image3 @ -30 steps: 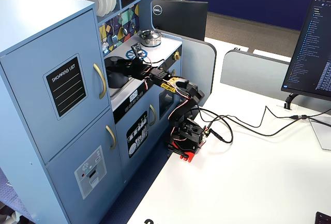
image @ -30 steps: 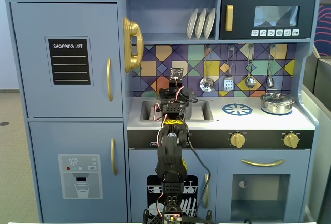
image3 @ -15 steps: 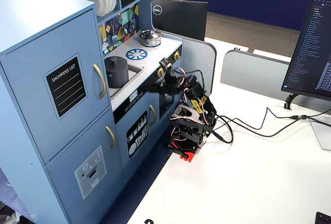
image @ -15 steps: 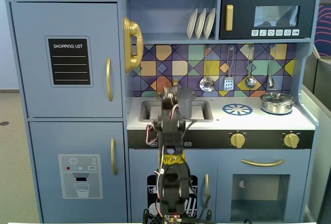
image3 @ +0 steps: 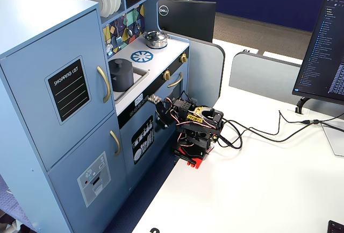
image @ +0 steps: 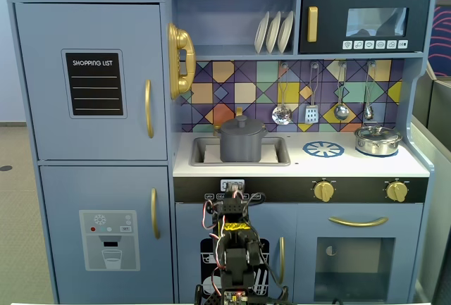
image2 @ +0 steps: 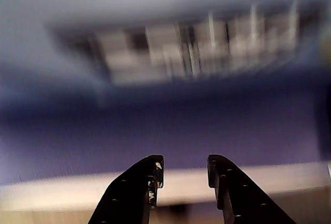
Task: Pick up the lid from the counter and put it on the gray recipient
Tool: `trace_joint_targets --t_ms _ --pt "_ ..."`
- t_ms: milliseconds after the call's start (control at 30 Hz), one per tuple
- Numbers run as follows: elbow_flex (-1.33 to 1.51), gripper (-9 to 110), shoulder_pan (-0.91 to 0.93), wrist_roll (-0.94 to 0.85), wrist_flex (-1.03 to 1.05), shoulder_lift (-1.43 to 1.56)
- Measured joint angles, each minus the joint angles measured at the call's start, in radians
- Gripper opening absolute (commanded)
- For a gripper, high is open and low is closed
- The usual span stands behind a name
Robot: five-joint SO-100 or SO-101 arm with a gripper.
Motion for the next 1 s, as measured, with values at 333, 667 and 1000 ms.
trace_joint_targets --t_ms 333,667,1000 --pt "0.003 1 0.009 -0.048 0.295 0.106" --pt "0.003 4 0.028 -0.048 0.295 0.106" --pt "0.003 7 0.028 -0.048 0.295 0.106"
